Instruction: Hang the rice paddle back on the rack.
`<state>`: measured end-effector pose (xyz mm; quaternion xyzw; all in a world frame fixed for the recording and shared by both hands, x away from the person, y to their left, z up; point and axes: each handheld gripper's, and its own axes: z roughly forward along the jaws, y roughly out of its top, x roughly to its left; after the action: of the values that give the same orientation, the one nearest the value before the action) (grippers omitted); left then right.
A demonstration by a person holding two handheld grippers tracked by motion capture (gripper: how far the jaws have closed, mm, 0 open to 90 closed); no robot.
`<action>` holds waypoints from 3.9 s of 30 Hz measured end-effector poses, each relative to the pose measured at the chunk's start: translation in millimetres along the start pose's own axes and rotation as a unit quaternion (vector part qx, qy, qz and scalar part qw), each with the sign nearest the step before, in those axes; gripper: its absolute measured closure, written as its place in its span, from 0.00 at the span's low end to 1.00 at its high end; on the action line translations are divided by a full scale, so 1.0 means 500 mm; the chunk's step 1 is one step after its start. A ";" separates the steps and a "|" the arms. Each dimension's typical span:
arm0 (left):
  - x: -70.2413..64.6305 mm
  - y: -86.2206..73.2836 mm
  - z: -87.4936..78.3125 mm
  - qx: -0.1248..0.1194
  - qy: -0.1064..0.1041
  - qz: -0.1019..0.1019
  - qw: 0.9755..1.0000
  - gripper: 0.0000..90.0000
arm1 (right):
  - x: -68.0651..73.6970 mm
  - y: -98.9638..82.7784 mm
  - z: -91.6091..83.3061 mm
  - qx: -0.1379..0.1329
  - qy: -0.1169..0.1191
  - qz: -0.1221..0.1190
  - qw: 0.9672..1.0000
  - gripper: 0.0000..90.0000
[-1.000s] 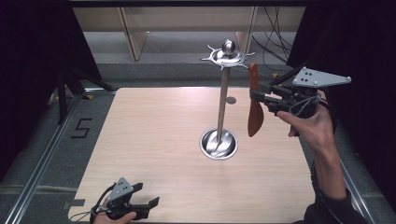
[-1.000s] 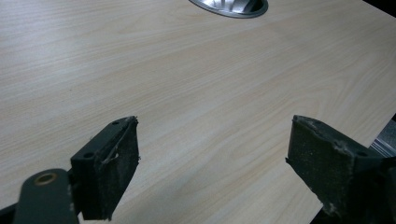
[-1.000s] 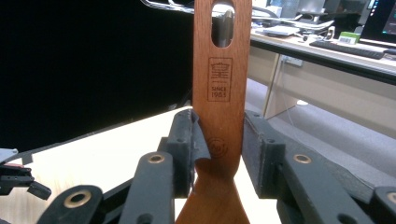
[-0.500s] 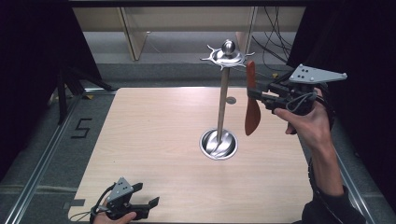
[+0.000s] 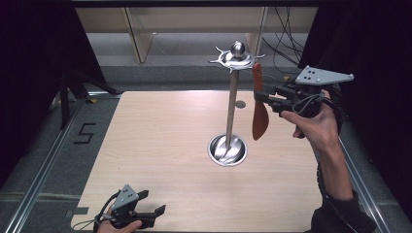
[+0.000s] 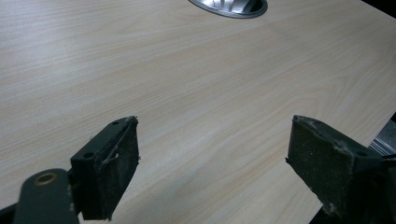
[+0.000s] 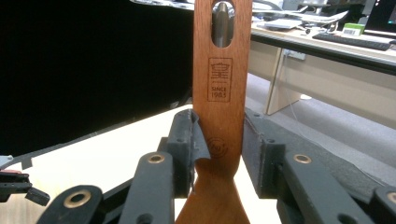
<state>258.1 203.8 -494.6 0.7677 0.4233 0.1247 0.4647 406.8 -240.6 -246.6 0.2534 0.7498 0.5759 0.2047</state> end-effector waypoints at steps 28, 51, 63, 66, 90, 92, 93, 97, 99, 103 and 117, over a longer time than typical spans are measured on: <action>0.003 -0.001 0.002 0.002 0.005 0.004 1.000 0.18 | 0.012 -0.075 -0.031 -0.010 -0.021 0.010 1.000 0.47; 0.001 0.000 0.002 0.003 0.005 0.005 1.000 0.18 | 0.018 -0.185 -0.036 0.030 -0.057 0.038 0.997 0.41; 0.003 0.000 0.007 0.003 0.005 0.001 1.000 0.18 | 0.029 -0.212 -0.022 0.049 -0.059 0.027 0.997 0.38; 0.004 0.000 0.005 0.006 0.007 0.000 1.000 0.18 | 0.034 -0.218 -0.019 0.057 -0.059 0.029 0.996 0.38; 0.005 -0.003 0.005 0.006 0.010 0.006 1.000 0.18 | 0.020 -0.318 -0.040 0.108 -0.071 0.059 0.990 0.35; 0.007 -0.002 0.005 0.002 0.007 0.014 1.000 0.18 | 0.019 -0.329 -0.041 0.108 -0.078 0.060 0.989 0.35; 0.007 -0.002 0.005 0.002 0.007 0.014 1.000 0.18 | 0.019 -0.333 -0.042 0.112 -0.077 0.064 0.989 0.34; 0.003 -0.003 0.003 0.002 0.012 0.002 1.000 0.18 | 0.020 -0.341 -0.043 0.121 -0.077 0.053 0.988 0.34; 0.004 -0.002 0.002 0.001 0.010 0.010 1.000 0.18 | 0.026 -0.343 -0.042 0.125 -0.071 0.064 0.988 0.34; 0.005 -0.003 0.004 -0.002 0.005 0.011 1.000 0.18 | 0.032 -0.350 -0.040 0.138 -0.069 0.056 0.986 0.33; 0.004 -0.003 0.003 -0.001 0.009 0.010 1.000 0.18 | 0.056 -0.381 -0.042 0.150 -0.055 0.050 0.986 0.32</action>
<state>259.3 204.9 -497.0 0.7703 0.4198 0.1368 0.4602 344.7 -278.9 -426.1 0.3497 0.8018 0.4516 0.1757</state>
